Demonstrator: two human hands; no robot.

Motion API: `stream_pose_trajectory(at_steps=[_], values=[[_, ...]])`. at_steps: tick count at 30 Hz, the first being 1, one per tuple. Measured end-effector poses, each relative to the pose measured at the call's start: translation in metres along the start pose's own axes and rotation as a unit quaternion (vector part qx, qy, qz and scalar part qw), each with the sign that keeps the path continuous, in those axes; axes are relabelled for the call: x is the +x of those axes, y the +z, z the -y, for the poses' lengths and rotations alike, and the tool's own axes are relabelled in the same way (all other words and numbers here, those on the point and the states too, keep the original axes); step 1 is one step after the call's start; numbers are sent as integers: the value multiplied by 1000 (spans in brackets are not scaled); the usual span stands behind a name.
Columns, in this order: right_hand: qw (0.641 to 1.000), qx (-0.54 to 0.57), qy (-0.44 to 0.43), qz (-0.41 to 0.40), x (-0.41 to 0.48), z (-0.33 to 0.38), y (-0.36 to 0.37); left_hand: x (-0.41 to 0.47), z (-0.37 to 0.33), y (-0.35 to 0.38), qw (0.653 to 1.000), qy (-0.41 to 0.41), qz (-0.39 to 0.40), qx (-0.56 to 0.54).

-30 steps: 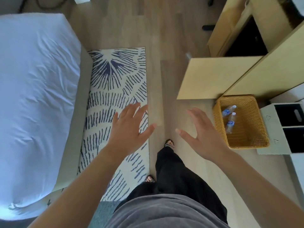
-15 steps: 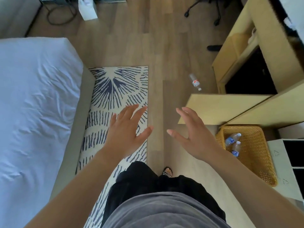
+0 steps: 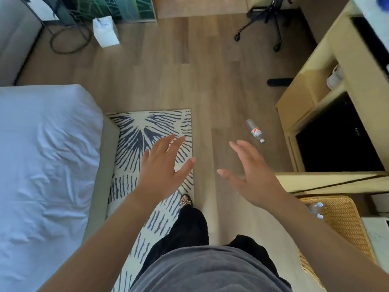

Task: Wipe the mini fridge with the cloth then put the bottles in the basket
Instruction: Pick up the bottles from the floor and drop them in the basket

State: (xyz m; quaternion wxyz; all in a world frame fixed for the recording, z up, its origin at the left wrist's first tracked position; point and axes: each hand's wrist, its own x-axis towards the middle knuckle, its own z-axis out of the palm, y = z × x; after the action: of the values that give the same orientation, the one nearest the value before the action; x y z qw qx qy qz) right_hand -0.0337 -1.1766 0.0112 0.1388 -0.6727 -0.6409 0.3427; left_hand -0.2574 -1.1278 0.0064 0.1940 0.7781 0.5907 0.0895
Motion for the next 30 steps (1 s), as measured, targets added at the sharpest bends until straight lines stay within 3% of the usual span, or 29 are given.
stream_pose_trajectory(at_steps=[6,13,20,30], values=[[999,-3,-4,-39,93,35,-20,100,34,-36,998,63,19,12],[995,36,64,-68,155,29,-48,180,31,-28,994,97,53,2],[987,68,65,-133,243,-20,-103,301,-4,-16,991,115,64,3],[983,24,108,-144,344,-98,-230,488,-97,-13,974,207,76,44]])
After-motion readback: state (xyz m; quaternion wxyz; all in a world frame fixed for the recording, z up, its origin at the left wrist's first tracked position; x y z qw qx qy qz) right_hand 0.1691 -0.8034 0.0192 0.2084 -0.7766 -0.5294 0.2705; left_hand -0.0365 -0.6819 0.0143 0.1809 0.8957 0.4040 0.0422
